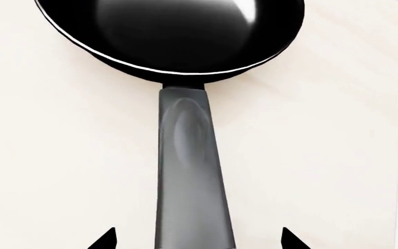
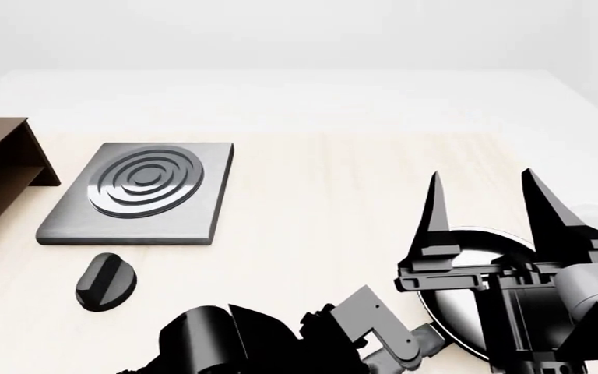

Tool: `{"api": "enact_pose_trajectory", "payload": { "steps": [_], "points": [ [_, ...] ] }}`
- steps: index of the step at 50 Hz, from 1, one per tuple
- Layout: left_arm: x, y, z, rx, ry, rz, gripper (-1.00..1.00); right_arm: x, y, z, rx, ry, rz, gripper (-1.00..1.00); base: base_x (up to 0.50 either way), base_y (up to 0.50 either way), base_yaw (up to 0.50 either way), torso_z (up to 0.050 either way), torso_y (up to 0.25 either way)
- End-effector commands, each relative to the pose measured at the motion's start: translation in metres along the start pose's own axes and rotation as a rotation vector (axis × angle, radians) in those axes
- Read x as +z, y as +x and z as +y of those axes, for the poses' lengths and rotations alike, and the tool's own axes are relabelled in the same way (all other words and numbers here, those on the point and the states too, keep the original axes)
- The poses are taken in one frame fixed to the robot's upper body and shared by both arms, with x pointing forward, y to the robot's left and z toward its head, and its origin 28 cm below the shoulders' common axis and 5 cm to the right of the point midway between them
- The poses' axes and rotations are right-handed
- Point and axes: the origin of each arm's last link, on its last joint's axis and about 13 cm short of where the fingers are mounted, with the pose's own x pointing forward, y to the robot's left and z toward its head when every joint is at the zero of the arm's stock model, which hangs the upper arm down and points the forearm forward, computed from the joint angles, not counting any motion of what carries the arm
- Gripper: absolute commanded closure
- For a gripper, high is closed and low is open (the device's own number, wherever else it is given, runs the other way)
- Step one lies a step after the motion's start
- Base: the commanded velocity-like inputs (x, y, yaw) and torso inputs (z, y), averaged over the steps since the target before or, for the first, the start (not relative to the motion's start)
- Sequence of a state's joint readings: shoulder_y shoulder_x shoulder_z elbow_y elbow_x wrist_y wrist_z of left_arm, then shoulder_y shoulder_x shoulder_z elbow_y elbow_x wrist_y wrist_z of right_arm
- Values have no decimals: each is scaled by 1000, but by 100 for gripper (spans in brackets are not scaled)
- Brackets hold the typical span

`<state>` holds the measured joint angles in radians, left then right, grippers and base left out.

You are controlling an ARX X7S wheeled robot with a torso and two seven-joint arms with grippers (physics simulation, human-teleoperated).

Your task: Put the frying pan on top of the cabinet.

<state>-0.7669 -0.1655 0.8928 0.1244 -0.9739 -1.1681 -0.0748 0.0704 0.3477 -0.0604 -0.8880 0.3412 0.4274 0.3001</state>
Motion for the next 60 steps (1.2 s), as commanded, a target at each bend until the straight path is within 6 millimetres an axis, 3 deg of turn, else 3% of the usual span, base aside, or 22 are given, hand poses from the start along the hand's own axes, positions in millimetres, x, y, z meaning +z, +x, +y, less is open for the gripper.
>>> {"api": "enact_pose_trajectory", "payload": {
  "steps": [1,9,10,27,33,42,52,56,60],
  "points": [
    [-6,13,8,31,-97,53,-100,1,-1,0,0,2,-3,-100,0,0,0,0,0],
    [-8,16,9,33,-132,88,-100,1,-1,0,2,5,-5,-100,0,0,0,0,0],
    [-9,17,10,51,-144,97,100,2,-1,0,3,6,-6,-100,0,0,0,0,0],
    [-10,14,8,38,-115,101,100,3,-3,0,3,15,-14,-100,0,0,0,0,0],
    [-6,3,12,121,-56,41,100,4,-3,-1,-3,14,-17,-100,0,0,0,0,0],
    [16,-62,24,292,-93,-165,100,4,-2,-1,-2,14,-21,-100,0,1,1,0,0],
    [11,-128,34,461,-196,-371,100,6,-1,-2,-9,11,-26,-100,0,0,1,0,2],
    [23,-161,50,601,-257,-469,100,5,1,0,4,13,-26,-100,0,1,0,0,2],
    [36,-181,68,713,-292,-492,100,4,2,0,3,13,-23,-100,0,0,1,0,3]
  ]
}}
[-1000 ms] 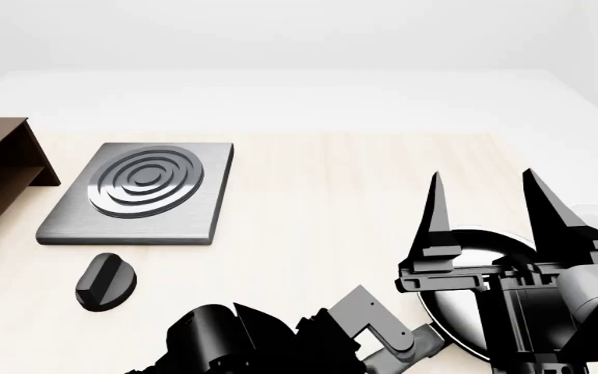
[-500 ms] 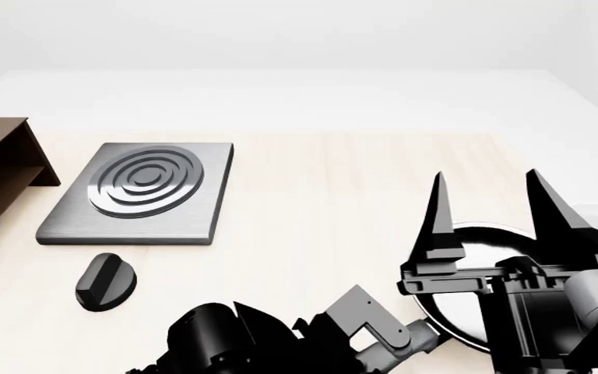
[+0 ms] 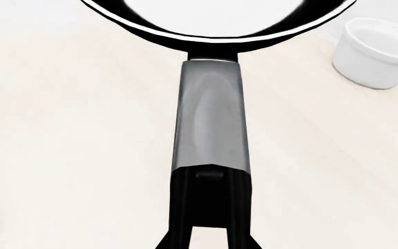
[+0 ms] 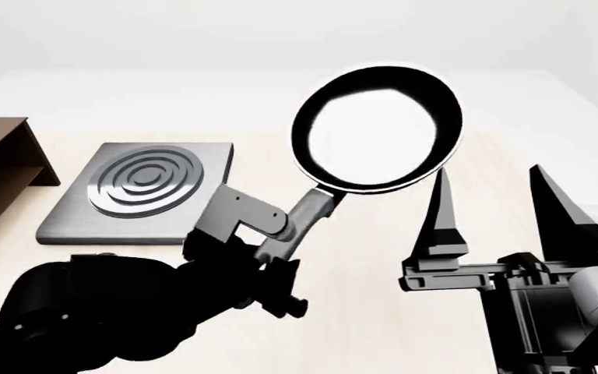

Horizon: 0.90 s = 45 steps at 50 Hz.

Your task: Put the frying pan on top of the cabinet.

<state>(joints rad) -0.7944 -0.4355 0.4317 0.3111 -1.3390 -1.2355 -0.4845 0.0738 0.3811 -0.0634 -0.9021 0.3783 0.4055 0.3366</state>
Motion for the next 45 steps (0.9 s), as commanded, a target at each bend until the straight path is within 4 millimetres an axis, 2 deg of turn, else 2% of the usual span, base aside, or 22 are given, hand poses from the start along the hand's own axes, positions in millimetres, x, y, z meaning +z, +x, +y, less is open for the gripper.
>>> {"api": "enact_pose_trajectory", "payload": {
  "steps": [1,2,3,4,5,10,15,17,24,30,35,45],
  "points": [
    [54,-49,47,292,-89,-239,100,-1,2,1,3,3,2,-100,0,0,0,0,0],
    [66,-51,57,345,-100,-242,100,-1,2,1,4,4,2,-100,0,0,0,0,0],
    [66,-51,57,345,-100,-242,100,-1,2,1,4,4,2,-100,0,0,0,0,0],
    [76,-51,69,394,-111,-237,100,-1,2,1,7,3,3,-100,0,0,0,0,0],
    [78,-50,71,407,-114,-238,100,-1,2,2,7,4,3,-100,0,0,0,0,0],
    [107,-42,123,594,-211,-201,100,-3,2,2,9,6,8,-100,0,0,0,0,2],
    [125,-41,150,765,-216,-186,100,-2,4,2,8,4,5,-100,0,0,0,0,2],
    [135,-42,167,843,-255,-165,100,-3,4,2,9,4,9,-100,0,0,1,0,5],
    [154,-51,187,958,-320,-137,100,-4,5,2,12,6,17,-100,0,0,0,0,2],
    [160,-61,193,1046,-356,-121,100,-4,4,1,13,9,20,-100,0,0,0,0,3],
    [156,-68,197,1100,-438,-107,100,-3,4,1,14,7,15,-100,0,0,0,0,0],
    [131,-86,217,1247,-607,-73,100,-5,2,1,10,3,21,-100,0,0,0,2,1]
  ]
}}
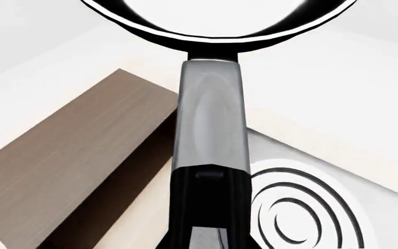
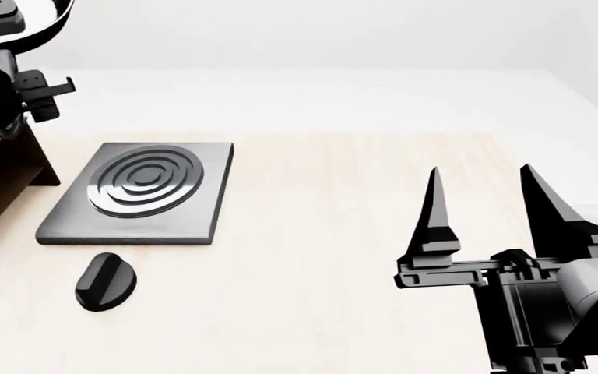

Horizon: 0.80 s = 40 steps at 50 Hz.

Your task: Put the frying pan on top of the cabinet.

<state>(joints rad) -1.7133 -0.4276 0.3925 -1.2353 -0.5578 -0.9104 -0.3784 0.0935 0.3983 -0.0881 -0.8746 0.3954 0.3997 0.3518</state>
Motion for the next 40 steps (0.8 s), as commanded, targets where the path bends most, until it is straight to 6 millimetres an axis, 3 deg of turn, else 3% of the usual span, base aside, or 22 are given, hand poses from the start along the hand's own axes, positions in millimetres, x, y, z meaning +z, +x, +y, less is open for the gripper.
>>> {"api": "enact_pose_trajectory", "payload": {
  "steps": [1,13,25,40],
  "points": [
    [9,2,30,178,-103,9,100,-1,-1,0,-1,-2,5,-100,0,0,0,0,0],
    [-9,16,54,323,-212,101,100,-3,-3,2,11,2,14,-100,0,0,0,0,2],
    [-16,22,71,359,-323,145,100,-2,-2,2,11,1,17,-100,0,0,0,0,0],
    [-23,23,66,302,-265,173,100,-3,-3,3,11,5,15,-100,0,0,-1,1,1]
  ]
}}
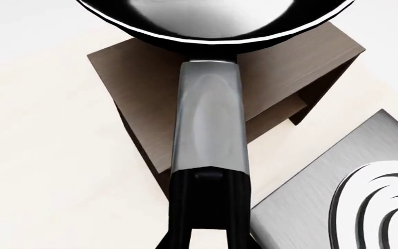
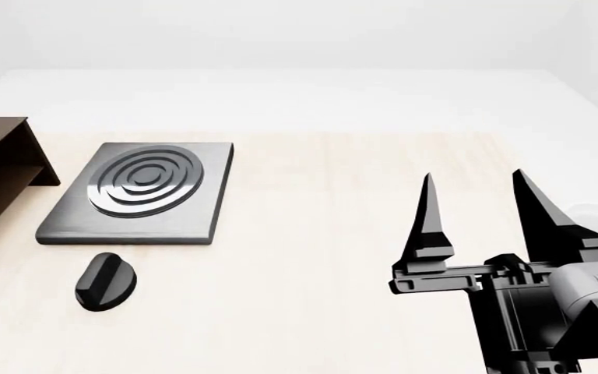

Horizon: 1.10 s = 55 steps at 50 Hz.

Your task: Put the frying pan on top of the cabinet.

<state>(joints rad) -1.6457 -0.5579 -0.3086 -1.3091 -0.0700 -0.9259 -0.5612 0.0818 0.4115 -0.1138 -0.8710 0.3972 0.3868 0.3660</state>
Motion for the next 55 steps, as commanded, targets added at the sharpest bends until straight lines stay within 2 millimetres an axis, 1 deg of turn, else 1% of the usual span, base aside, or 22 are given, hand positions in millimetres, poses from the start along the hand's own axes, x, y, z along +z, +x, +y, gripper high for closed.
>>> {"api": "enact_pose_trajectory", "payload": {
  "steps": [1,12,19,26,27,32,36,38,39,40,41,43,44,45,46,47,48,49,51,53,54,55],
  "points": [
    [3,-2,0,5,21,-26,100,0,0,0,-1,2,0,-100,0,0,0,0,10],
    [-5,4,0,14,19,3,100,0,-1,0,-2,1,-2,-100,0,0,0,1,0],
    [-13,13,4,44,-11,39,100,-1,-2,0,-2,1,1,-100,0,0,0,0,1],
    [-14,12,3,27,-2,44,100,0,-2,0,-1,1,0,-100,0,0,0,0,0],
    [-12,11,3,23,11,28,-100,0,-2,0,0,1,0,-100,0,0,0,0,0],
    [-3,3,-3,-43,35,-36,-100,0,-1,0,1,2,0,-100,0,0,0,0,0],
    [9,-8,-10,-105,30,-108,-100,1,-1,1,3,1,-1,-100,0,0,0,0,0],
    [18,-18,-17,-165,26,-171,-100,1,-1,1,4,1,-1,-100,0,0,0,0,0],
    [28,-28,-23,-189,28,-255,-100,1,0,1,4,1,-2,-100,0,0,0,0,0],
    [28,-28,-23,-189,28,-255,-100,1,0,1,4,1,-2,-100,0,0,0,0,0],
    [39,-39,-28,-207,13,-325,-100,1,0,1,4,1,-1,-100,0,0,0,0,0],
    [47,-47,-32,-193,34,-420,-100,1,0,1,5,2,-2,-100,0,0,0,0,0],
    [53,-60,-36,-223,14,-478,-100,1,0,1,7,2,-2,-100,0,0,0,0,0],
    [46,-63,-40,-243,39,-496,-100,1,0,1,7,2,-1,-100,0,0,0,0,0],
    [50,-76,-37,-274,13,-535,-100,0,0,1,8,2,1,-100,0,0,0,0,0],
    [43,-86,-40,-304,53,-576,-100,-1,0,2,9,3,4,-100,0,0,0,0,0],
    [44,-98,-36,-337,33,-627,-100,-1,0,2,10,3,5,-100,0,0,0,0,0],
    [43,-98,-36,-337,33,-627,-100,-1,0,2,10,3,5,-100,0,0,0,0,0],
    [20,-116,-36,-417,76,-680,-100,-2,0,3,14,6,6,-100,0,0,0,0,0],
    [8,-122,-35,-442,67,-702,-100,-3,0,3,15,7,9,-100,0,0,0,0,0],
    [-2,-126,-33,-479,86,-704,-100,-4,0,3,15,7,11,-100,0,0,0,0,0],
    [-16,-130,-30,-514,97,-729,-100,-5,1,3,17,6,15,-100,0,0,0,0,0]
  ]
}}
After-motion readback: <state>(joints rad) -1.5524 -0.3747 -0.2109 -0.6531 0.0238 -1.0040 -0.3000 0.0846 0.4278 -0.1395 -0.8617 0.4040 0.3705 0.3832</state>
